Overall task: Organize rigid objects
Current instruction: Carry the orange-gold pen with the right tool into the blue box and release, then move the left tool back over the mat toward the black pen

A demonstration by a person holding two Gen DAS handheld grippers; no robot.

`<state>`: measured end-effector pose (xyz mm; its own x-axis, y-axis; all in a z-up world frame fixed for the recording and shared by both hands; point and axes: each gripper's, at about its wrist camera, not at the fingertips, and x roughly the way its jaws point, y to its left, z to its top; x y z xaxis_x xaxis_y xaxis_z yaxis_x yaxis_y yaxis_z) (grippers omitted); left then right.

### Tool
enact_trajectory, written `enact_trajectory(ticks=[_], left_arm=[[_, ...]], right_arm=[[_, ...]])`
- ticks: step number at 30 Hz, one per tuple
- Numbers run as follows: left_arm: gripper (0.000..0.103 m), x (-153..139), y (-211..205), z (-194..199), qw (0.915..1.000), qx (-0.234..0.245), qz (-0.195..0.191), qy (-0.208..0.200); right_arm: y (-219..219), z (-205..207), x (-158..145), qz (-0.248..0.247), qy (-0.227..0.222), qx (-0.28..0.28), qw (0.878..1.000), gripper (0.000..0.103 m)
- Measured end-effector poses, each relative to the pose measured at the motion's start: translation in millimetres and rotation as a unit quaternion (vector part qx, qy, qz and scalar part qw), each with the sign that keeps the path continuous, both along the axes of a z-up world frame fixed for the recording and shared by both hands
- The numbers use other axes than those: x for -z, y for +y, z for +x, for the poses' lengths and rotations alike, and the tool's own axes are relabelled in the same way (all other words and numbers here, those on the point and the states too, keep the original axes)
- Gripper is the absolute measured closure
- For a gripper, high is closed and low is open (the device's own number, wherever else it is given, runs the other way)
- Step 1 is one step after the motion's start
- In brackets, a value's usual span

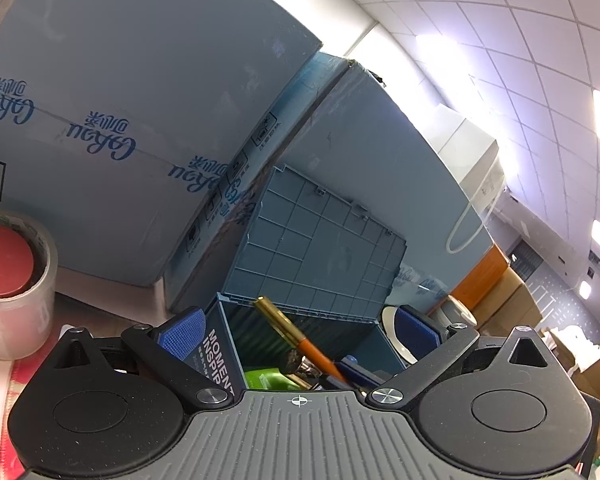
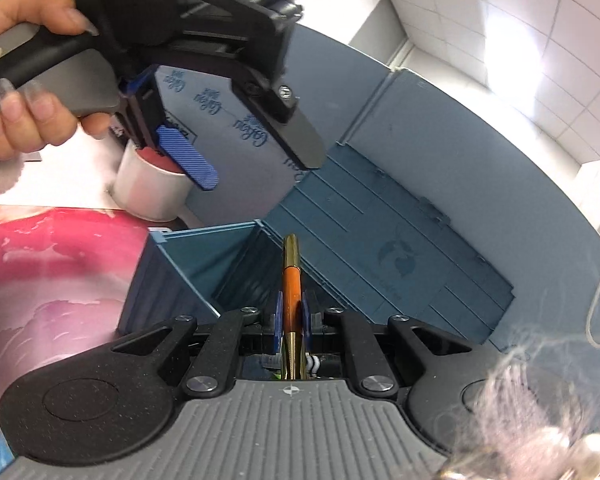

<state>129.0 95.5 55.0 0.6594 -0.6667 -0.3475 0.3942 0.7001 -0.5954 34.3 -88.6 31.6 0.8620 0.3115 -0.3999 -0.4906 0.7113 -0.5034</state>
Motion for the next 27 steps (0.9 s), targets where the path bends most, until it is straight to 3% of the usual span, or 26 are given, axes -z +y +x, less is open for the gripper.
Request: enact_trajectory(ticks=[17,20,25,27], left_arm=[[0.001,2,-1,1,1.0,0.003,0.002,0.001],[0.001,2,-3,1,1.0,0.004,0.004,0.002],[0.001,2,-5,1,1.0,0.007,0.005,-0.001],[0.001,1,-5,0,1.0,0.008,0.004,-0.004]], right_arm=[[1,3,-2,0.01,0.025,-0.019,0.999,0.092],[-3,0,-6,0.023,0.016,-0.008,1.0,0.078],[-13,-6,-14,0.068,-0.002,0.012,0.998,0.065],[-19,-9,-17,0.094,-0.015,0.025,0.995,0.053]])
